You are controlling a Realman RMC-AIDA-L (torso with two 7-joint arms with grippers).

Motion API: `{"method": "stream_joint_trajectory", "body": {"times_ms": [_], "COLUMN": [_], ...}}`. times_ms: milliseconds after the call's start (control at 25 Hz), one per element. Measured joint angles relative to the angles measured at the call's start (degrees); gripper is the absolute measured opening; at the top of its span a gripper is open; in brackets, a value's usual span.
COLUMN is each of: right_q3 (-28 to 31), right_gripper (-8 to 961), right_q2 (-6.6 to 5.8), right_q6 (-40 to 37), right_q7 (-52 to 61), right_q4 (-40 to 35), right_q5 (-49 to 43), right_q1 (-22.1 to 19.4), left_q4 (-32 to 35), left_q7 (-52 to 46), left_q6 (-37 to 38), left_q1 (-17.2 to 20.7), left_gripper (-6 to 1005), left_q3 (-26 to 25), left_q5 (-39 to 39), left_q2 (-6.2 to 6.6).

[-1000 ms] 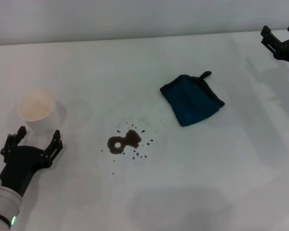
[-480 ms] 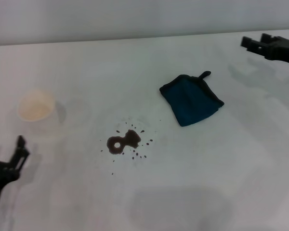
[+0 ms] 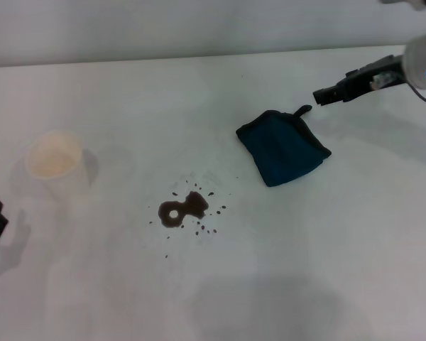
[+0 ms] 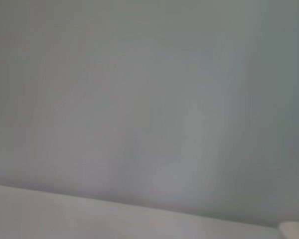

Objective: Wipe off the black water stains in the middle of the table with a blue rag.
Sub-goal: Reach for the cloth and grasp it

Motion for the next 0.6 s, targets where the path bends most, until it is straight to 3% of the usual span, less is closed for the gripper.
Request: {"method": "stream_joint_trajectory", "body": {"times_ms": [80, 200, 400, 600], "right_q3": [-3.17, -7.86, -20.02, -24.88], "right_gripper": [806, 803, 798, 790], "right_q2": [-0.06, 0.18, 0.30, 0.47], "right_q6": [2.39, 2.87, -2.55, -8.47], "right_q7": [3.90, 6.45, 10.48, 10.81], "right_q4": [-0.45, -0.93, -0.44, 2.19], "right_q5": [-4.36, -3.62, -1.58, 0.11], "right_q1": [2.85, 4.23, 4.93, 4.55], "left_q4": [-0.02, 0.03, -0.09, -1.42], "left_q7": [0.00, 0.00, 0.00, 0.00], "left_q6": [0.01, 0.01, 0.00, 0.03], "left_q1": [-0.32, -1.55, -3.65, -4.59], "left_gripper": [891, 892, 891, 892], "left_q3": [-0.70, -1.22, -0.94, -0.63], "left_q5": [-0.71, -1.20, -1.10, -0.92], "left_q2": [-0.04, -0.17, -0.03, 0.06]}}
